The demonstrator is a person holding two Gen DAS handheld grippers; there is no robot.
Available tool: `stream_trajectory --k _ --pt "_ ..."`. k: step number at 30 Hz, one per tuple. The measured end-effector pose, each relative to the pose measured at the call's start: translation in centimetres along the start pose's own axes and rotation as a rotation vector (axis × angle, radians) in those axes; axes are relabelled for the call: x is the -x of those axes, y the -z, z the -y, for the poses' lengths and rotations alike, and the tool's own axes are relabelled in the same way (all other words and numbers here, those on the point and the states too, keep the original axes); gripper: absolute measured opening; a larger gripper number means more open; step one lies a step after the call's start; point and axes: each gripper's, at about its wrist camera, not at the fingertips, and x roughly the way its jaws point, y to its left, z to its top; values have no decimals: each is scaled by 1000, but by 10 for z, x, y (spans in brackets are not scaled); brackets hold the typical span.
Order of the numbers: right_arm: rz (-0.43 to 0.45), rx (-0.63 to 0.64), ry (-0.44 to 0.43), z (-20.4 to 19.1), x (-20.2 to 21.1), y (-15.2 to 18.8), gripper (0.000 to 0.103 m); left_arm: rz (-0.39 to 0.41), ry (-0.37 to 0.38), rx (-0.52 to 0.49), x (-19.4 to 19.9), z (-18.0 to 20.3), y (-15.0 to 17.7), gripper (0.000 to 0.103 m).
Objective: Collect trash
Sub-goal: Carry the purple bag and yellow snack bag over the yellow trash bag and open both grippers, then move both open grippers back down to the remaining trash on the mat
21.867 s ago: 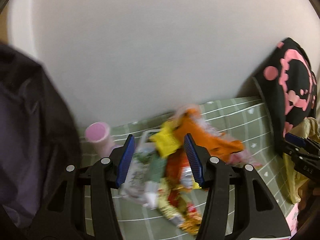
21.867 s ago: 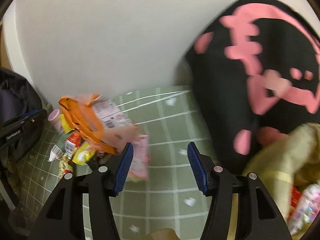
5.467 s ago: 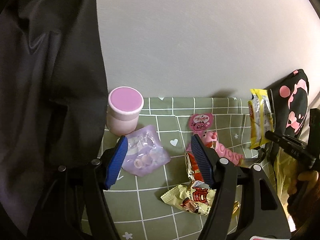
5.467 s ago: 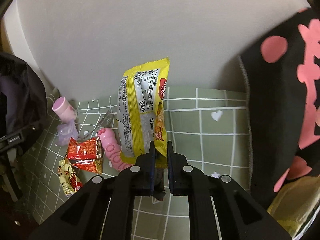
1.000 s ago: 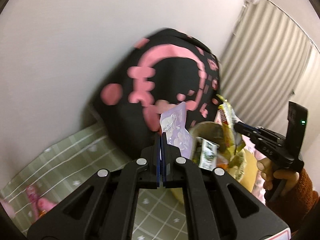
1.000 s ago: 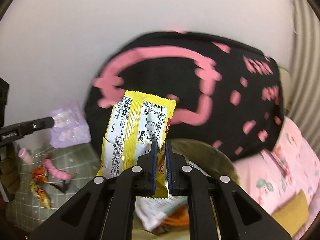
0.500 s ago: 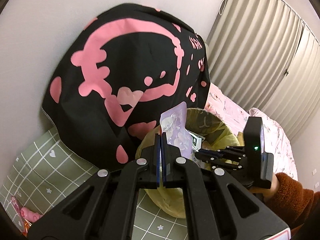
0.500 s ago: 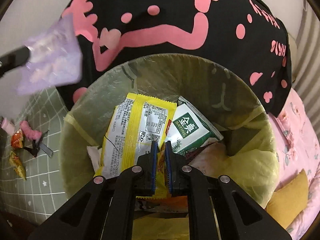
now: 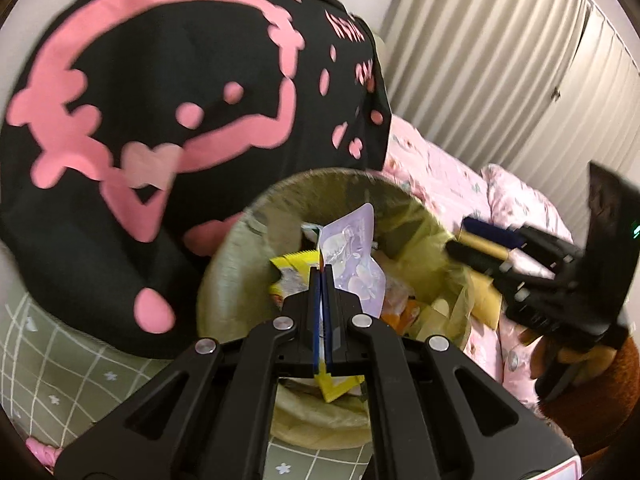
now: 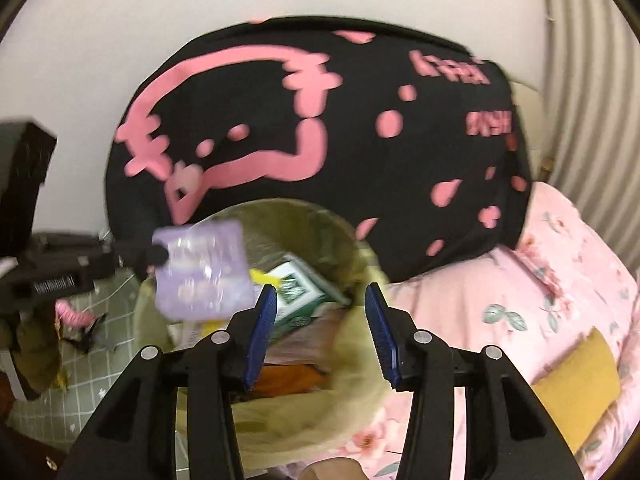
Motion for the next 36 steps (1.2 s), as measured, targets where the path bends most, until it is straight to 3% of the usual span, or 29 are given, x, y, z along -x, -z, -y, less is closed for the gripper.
stream_trajectory --k 3,5,6,7,16,20,24,27,36 --pt "0 -33 44 15 3 3 43 -17 6 4 -11 5 2 1" --pt "-3 -57 59 23 3 5 43 -22 4 16 -15 5 2 13" --pt "-4 -65 61 26 4 8 43 -22 0 26 -16 4 2 29" --pt "-5 -69 62 27 4 9 43 -18 -4 34 -16 3 3 35" --pt "14 -61 16 21 1 8 43 64 -111 62 15 -4 10 45" --pt "40 -26 -25 1 -1 0 43 159 -243 65 47 -13 24 49" --pt "60 19 -94 -29 -6 -8 43 233 -367 107 76 -31 45 50" --pt "57 66 -152 -59 -16 -12 43 259 -419 164 93 -49 62 50" --pt "8 207 -316 -150 -42 -7 43 244 -616 346 146 -110 139 50"
